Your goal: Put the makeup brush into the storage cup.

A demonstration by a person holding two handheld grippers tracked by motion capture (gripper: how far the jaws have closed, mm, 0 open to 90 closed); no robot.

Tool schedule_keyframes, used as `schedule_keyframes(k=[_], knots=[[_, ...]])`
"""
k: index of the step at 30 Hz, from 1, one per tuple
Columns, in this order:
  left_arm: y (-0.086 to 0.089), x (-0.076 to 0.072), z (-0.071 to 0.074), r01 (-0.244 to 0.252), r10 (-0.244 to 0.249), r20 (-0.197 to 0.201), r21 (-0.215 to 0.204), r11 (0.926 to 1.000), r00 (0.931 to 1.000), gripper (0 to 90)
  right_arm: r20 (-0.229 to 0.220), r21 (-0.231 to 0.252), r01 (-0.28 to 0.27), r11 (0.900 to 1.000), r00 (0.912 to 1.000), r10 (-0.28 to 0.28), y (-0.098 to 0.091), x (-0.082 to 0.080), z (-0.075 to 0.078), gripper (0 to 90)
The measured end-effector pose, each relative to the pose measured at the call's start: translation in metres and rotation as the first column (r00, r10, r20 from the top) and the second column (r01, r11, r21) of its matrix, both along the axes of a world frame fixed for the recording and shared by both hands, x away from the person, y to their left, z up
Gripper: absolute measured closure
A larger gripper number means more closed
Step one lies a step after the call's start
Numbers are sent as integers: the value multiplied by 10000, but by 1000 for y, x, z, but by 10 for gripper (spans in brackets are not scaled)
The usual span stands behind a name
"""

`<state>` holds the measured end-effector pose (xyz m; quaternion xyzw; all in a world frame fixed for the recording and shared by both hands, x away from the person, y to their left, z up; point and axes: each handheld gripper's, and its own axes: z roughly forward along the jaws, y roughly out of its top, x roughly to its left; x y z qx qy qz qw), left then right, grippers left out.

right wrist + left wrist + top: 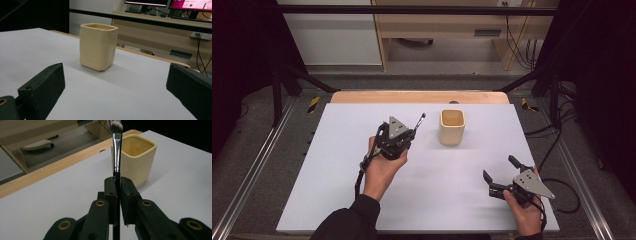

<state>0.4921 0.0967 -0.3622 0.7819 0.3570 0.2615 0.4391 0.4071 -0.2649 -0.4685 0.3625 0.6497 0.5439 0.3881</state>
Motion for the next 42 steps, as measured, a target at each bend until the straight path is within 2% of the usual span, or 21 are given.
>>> schedule_keyframes(k=[2, 10, 12, 19, 31, 32, 33, 42], knots=[[-4, 1, 1, 115, -116, 42, 138, 9998, 9999, 840, 2, 31, 0, 10000, 10000, 0, 0, 0, 0, 23], [-24, 8, 4, 248, -247, 267, -36, 9997, 9993, 840, 18, 26, -25, 10000, 10000, 25, 0, 0, 0, 23], [-27, 9, 6, 304, -306, 319, 61, 9995, 9990, 840, 13, 34, -17, 10000, 10000, 17, -1, 0, 0, 23], [-42, 14, 8, 389, -374, 543, -263, 9989, 9978, 840, 14, 44, -39, 10000, 10000, 39, 0, 0, 0, 23], [-56, 22, 12, 490, -455, 786, -423, 9979, 9959, 840, 7, 75, -45, 10000, 10000, 45, -1, 0, 0, 23], [-56, 22, 12, 528, -499, 791, -351, 9980, 9956, 840, 1, 46, -46, 10000, 10000, 46, -1, 0, 0, 23], [-57, 22, 12, 497, -458, 813, -464, 9977, 9956, 840, 11, 57, -49, 10000, 10000, 49, 0, 0, 0, 23], [-59, 25, 13, 507, -454, 904, -581, 9970, 9949, 840, -33, 81, -65, 9999, 10000, 65, 1, 1, 0, 24]])
